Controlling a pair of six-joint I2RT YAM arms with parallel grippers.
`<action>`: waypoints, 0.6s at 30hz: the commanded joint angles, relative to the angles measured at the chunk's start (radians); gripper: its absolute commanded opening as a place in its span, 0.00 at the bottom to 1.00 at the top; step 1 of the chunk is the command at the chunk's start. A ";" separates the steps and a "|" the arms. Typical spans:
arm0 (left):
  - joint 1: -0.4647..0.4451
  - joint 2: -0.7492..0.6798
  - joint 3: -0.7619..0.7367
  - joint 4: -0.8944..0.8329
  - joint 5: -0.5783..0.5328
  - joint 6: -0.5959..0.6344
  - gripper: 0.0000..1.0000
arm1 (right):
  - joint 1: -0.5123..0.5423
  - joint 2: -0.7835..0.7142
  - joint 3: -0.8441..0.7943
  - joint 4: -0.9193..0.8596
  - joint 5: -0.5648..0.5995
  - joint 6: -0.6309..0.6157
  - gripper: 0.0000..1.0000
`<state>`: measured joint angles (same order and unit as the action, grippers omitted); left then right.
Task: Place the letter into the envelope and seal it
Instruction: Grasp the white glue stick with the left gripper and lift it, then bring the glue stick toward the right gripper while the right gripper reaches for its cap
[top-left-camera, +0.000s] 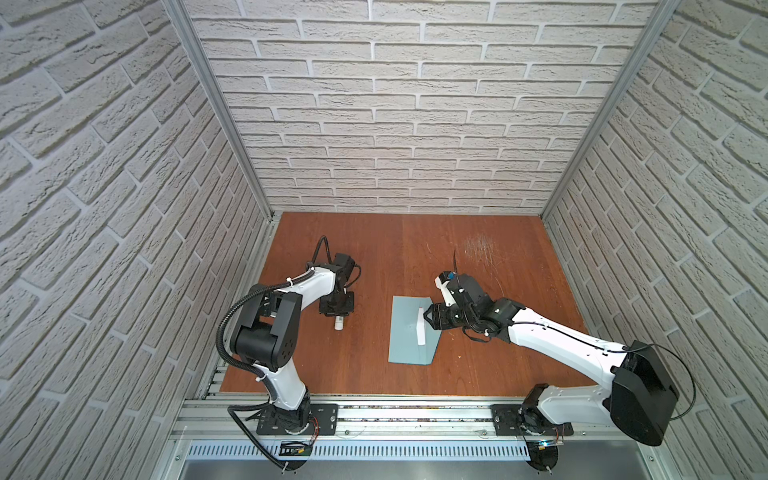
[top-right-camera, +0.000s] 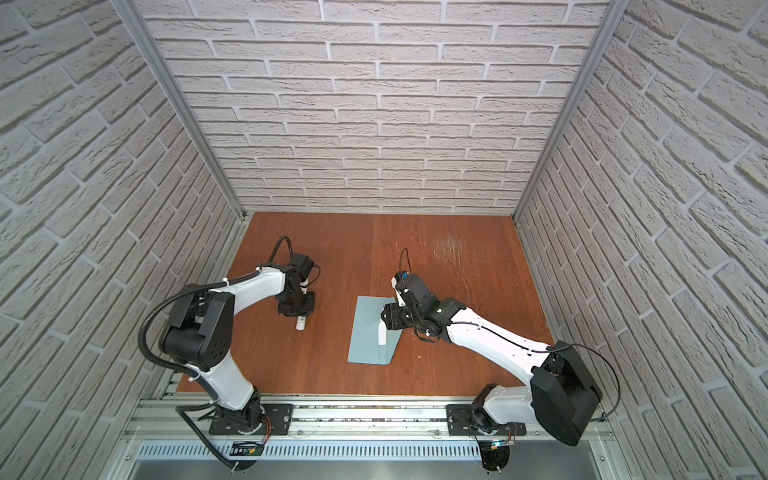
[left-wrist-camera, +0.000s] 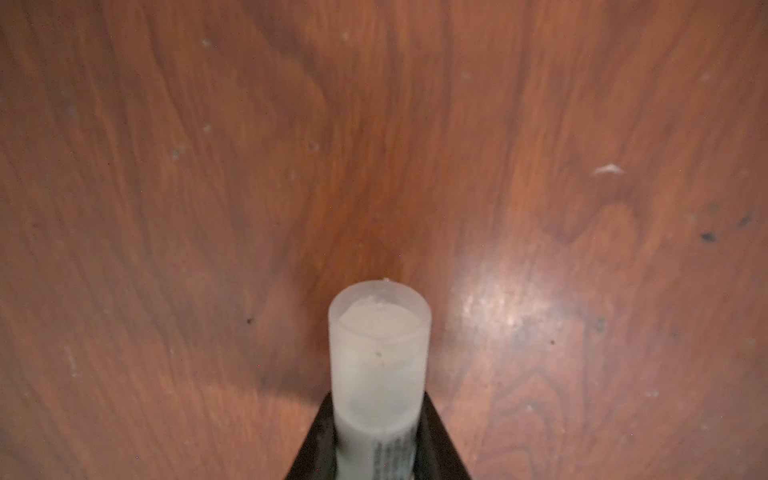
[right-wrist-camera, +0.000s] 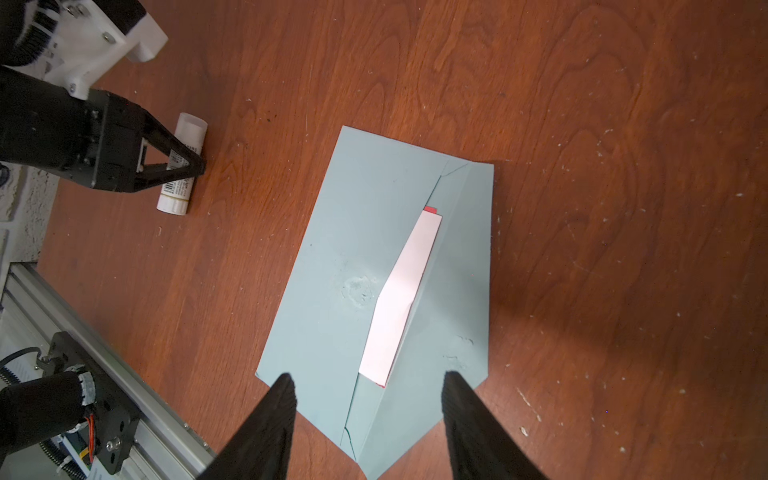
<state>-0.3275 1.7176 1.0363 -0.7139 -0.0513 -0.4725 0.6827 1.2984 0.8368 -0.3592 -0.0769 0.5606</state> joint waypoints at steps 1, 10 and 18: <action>-0.066 -0.132 0.023 -0.013 0.014 0.053 0.17 | 0.003 -0.054 0.047 0.003 -0.014 0.009 0.58; -0.293 -0.603 -0.113 0.376 0.132 0.133 0.17 | 0.003 -0.188 0.135 0.088 -0.047 0.113 0.57; -0.375 -0.706 -0.307 0.753 0.244 0.161 0.17 | 0.016 -0.188 0.240 0.109 -0.082 0.061 0.57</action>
<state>-0.6777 0.9970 0.7547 -0.1413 0.1390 -0.3496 0.6842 1.1141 1.0447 -0.2935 -0.1383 0.6464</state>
